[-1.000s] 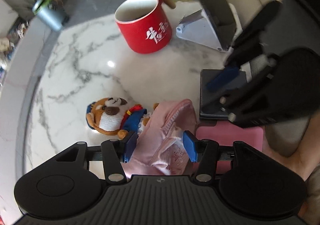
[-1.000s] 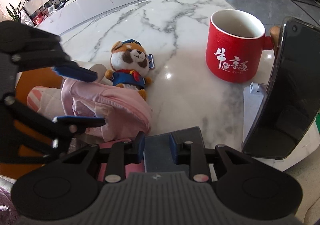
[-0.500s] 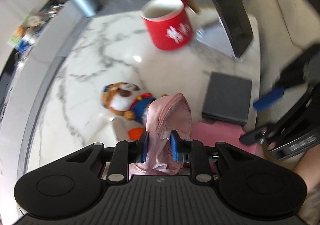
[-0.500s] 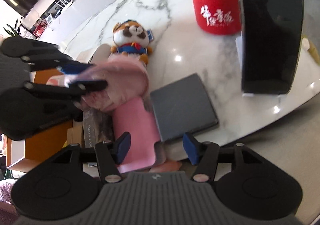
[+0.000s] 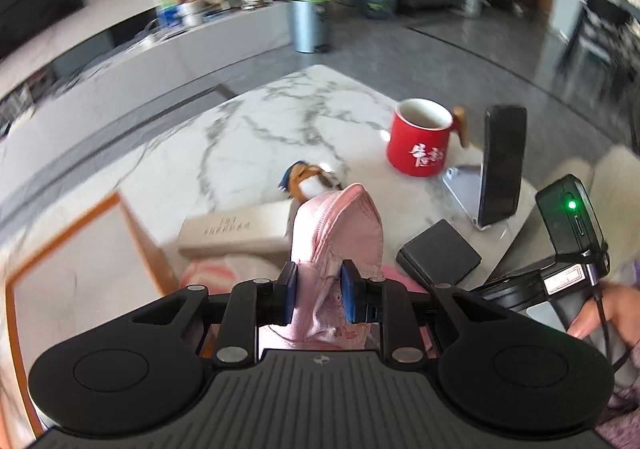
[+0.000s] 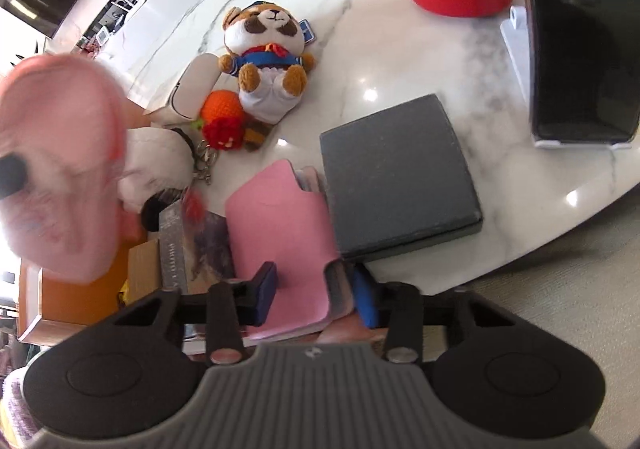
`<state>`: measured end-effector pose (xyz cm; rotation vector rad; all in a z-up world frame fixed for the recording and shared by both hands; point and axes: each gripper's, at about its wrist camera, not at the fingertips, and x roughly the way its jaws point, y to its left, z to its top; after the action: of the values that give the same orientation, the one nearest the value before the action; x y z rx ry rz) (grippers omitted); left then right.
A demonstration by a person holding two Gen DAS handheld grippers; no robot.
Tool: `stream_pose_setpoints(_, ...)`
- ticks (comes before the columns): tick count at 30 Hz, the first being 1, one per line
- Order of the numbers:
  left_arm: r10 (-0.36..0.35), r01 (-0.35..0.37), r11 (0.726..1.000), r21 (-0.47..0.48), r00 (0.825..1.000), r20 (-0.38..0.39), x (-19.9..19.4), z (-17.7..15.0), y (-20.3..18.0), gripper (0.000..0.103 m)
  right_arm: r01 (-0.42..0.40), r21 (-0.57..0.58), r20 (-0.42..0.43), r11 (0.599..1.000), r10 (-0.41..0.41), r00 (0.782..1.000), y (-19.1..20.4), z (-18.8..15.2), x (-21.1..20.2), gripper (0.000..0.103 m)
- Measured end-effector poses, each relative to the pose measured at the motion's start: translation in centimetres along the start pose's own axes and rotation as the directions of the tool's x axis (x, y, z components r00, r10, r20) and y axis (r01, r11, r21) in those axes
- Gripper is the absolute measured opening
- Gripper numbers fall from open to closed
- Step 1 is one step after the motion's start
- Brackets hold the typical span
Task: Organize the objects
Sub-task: 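Close the left tool on the pink pouch while the right tool closes on the pink case, then carry the pink pouch with the left tool while the right tool carries the pink case into the orange box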
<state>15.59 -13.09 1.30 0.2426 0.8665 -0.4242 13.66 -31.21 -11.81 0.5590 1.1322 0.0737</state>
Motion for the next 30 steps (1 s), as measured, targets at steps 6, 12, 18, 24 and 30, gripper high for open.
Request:
stream_pose_setpoints(6, 0.04, -0.04, 0.995, -0.093, 0.999, 0.001, -0.8, -3.3, 0.2, 0.027, -0.031, -0.076, 0.078, 0.997, 0.037, 0.996, 1.8, -1.2, -2.7, 0.019)
stream_pose_setpoints(12, 0.049, -0.046, 0.987, -0.153, 0.999, 0.019, -0.9, -5.1, 0.8, 0.027, -0.086, -0.147, 0.121, 0.985, 0.105, 0.987, 4.0, -1.9, -3.5, 0.018)
stream_pose_setpoints(18, 0.022, -0.016, 0.983, -0.185, 0.999, 0.028, -1.2, -5.5, 1.8, 0.027, -0.042, -0.216, 0.146, 0.976, 0.075, 0.986, 6.5, -1.0, -2.3, 0.025)
stream_pose_setpoints(24, 0.004, 0.002, 0.979, -0.204, 1.0, 0.028, -1.0, -5.6, 2.1, 0.027, -0.061, -0.247, 0.129, 0.967, 0.095, 0.987, 7.4, 0.5, -0.8, 0.039)
stream_pose_setpoints(30, -0.008, 0.012, 0.972, -0.233, 1.0, 0.02, -0.8, -6.0, 2.7, 0.027, -0.058, -0.207, 0.119, 0.977, 0.084, 0.989, 7.2, 1.9, 0.2, 0.04)
